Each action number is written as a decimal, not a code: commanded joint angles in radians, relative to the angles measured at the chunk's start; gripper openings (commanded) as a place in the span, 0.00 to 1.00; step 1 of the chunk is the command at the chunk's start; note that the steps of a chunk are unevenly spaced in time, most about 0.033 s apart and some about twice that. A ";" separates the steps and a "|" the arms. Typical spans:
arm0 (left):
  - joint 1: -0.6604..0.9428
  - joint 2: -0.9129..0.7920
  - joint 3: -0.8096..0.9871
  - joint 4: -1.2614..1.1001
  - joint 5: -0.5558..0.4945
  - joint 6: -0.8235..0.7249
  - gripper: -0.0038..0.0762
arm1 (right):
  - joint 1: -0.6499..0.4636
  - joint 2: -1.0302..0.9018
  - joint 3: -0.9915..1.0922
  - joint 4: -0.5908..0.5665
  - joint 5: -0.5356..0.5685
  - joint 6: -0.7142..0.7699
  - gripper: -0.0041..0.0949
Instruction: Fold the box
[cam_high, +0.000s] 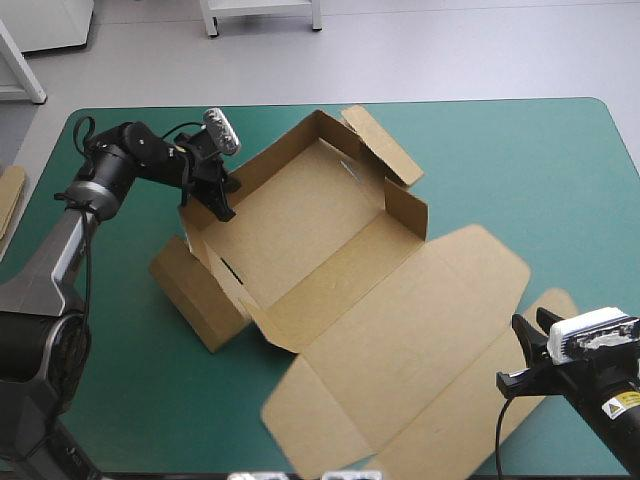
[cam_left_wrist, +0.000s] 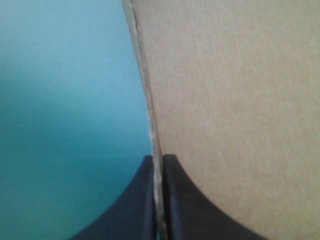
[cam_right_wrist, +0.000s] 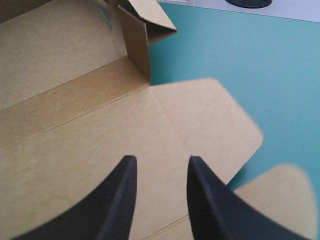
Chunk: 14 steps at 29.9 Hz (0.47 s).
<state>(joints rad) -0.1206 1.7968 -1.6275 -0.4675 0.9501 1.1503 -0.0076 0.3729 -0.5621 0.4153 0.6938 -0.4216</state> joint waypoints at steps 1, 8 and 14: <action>-0.076 -0.019 -0.175 0.054 -0.093 0.036 0.04 | 0.002 0.008 -0.027 0.024 -0.069 -0.002 0.36; -0.266 -0.007 -0.300 0.371 -0.202 -0.003 0.04 | 0.002 0.024 -0.027 0.026 -0.081 -0.006 0.36; -0.486 -0.030 -0.207 0.777 -0.282 -0.330 0.04 | 0.002 0.087 -0.029 0.018 -0.083 0.091 0.36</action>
<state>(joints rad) -0.5193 1.8430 -1.8597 0.1445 0.7792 0.9799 -0.0076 0.4210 -0.5621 0.4189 0.6805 -0.3871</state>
